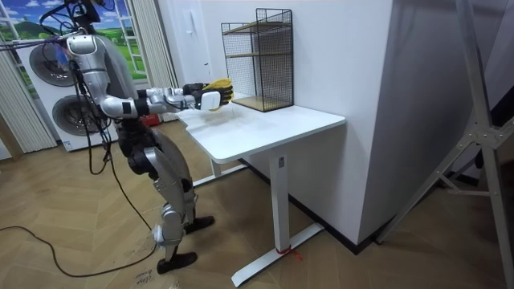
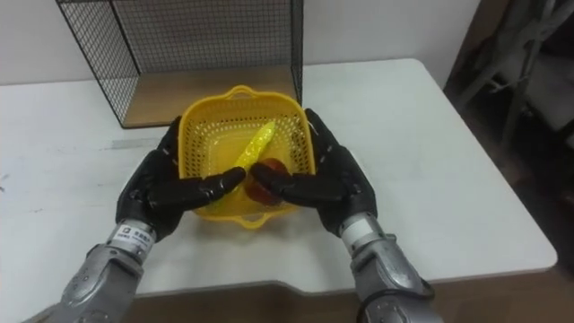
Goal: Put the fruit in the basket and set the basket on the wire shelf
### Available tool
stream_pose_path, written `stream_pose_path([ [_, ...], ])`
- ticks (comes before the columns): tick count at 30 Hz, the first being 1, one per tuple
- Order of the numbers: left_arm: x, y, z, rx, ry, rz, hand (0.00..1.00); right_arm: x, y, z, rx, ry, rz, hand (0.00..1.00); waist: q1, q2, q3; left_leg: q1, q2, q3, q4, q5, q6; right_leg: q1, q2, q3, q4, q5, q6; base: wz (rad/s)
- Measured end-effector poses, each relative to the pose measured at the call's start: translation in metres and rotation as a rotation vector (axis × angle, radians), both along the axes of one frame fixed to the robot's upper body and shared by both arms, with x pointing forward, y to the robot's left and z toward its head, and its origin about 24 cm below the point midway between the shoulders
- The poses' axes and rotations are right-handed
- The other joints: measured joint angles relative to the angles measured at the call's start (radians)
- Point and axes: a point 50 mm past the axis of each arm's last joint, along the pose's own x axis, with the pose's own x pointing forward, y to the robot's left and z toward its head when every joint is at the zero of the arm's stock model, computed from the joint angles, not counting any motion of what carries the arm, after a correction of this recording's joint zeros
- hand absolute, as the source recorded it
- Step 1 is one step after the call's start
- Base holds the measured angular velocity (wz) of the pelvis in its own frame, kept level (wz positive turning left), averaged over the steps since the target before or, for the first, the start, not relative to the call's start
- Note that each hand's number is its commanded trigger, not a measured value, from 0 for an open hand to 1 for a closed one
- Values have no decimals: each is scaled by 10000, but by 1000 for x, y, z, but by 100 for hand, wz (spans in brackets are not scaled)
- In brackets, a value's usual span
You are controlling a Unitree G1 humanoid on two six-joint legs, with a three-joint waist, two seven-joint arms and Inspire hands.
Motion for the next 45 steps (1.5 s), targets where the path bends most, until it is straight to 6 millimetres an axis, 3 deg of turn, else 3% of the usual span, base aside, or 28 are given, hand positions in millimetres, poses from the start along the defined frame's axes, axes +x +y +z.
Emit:
stream_pose_path([
  [3,1,-2,1,-4,-58,-105,0,2,-2,2,-135,-108,18,0,-97,-134,45,250,-62,-109,-53,469,123,451,60,-26,-435,45,-46,6],
  [5,3,-2,3,-10,-112,-83,0,2,-2,4,-123,-176,24,0,-246,-183,44,268,-230,-228,-3,330,187,628,-47,-91,-593,4,7,17],
  [8,4,-3,4,-66,-151,-114,0,3,-2,5,-120,-236,35,0,-288,-153,106,336,-462,-245,41,217,354,753,-249,-121,-660,-140,145,12],
  [9,4,-3,4,-52,-185,-117,0,4,-1,6,-105,-273,43,0,-288,-140,142,283,-537,-251,153,85,398,758,-389,-198,-623,-237,172,13],
  [17,5,-2,5,-30,-202,-74,0,7,0,10,-68,-426,51,0,-276,-94,195,-175,-863,-208,1294,-881,690,908,-721,-613,-154,-615,461,15],
  [19,5,-3,6,-73,-248,-84,0,9,0,12,-293,-566,99,0,-262,-49,204,-124,-832,3,1564,-1329,849,716,-892,-669,741,-749,701,20],
  [20,5,-3,6,-85,-251,-76,0,9,0,13,-289,-602,103,0,-262,-30,213,-98,-874,7,1617,-1403,896,616,-949,-662,1066,-753,709,11],
  [23,6,-4,7,-97,-302,-101,0,9,0,18,-422,-839,131,0,-279,1,220,1,-1261,27,1817,-1684,1197,-37,-1450,-661,2919,-674,849,18],
  [24,7,-5,7,-101,-333,-121,0,10,0,21,-400,-1005,103,0,-303,20,226,13,-1446,41,1923,-1799,1338,-337,-1631,-635,3641,-519,997,30],
  [25,7,-5,8,-104,-342,-118,0,10,0,22,-384,-1071,96,0,-299,40,229,131,-1580,37,1923,-1863,1441,-515,-1792,-583,4246,-241,1012,30],
  [26,7,-5,8,-111,-341,-114,0,10,1,22,-392,-1068,109,0,-296,71,237,219,-1609,26,1919,-1904,1501,-581,-1821,-567,4467,-42,1028,20],
  [27,7,-5,8,-123,-319,-49,0,10,1,21,-399,-1051,114,0,-287,151,256,431,-1620,17,1834,-1962,1584,-784,-1841,-482,4912,453,1033,8],
  [28,8,-4,8,-105,-274,78,0,10,1,21,-407,-1027,120,0,-232,202,253,661,-1626,-80,1646,-1990,1636,-905,-1827,-469,5191,690,1097,0],
  [29,8,-4,9,-84,-292,145,0,10,1,21,-388,-1036,135,0,-198,229,261,730,-1611,-129,1580,-1987,1641,-986,-1782,-461,5184,636,1105,0],
  [31,14,-3,14,-25,-487,375,0,13,3,23,-354,-1149,150,0,-131,238,307,716,-1517,-165,1464,-1920,1686,-1606,-1468,-445,4500,-48,1012,4],
  [32,14,-3,15,-36,-519,380,0,13,3,23,-351,-1157,153,0,-132,239,305,709,-1514,-170,1441,-1901,1695,-1693,-1389,-459,4034,-181,996,4],
  [33,14,-4,16,-60,-565,391,0,13,3,23,-392,-1158,152,0,-130,233,301,730,-1517,-143,1388,-1880,1704,-1667,-1276,-507,2778,-243,941,0],
  [34,14,-4,16,-61,-548,413,0,13,3,22,-509,-1157,177,0,-127,226,305,856,-1537,-123,1321,-1872,1693,-1517,-1081,-490,1473,15,790,0],
  [37,15,-6,16,-134,-549,421,0,13,3,21,-579,-1104,188,0,-160,286,240,1200,-1379,-276,779,-1599,1572,-980,-780,-672,498,580,684,-1],
  [40,14,-7,15,-99,-521,341,0,13,2,21,-555,-1111,154,0,-180,186,153,1273,-1146,-326,550,-1516,1485,-679,-487,-712,-213,1003,595,-6],
  [45,15,-8,16,-73,-537,307,0,15,2,23,-585,-1201,146,0,-138,224,124,1290,-872,-269,294,-1416,1385,-422,-176,-727,-1103,1586,487,-9],
])
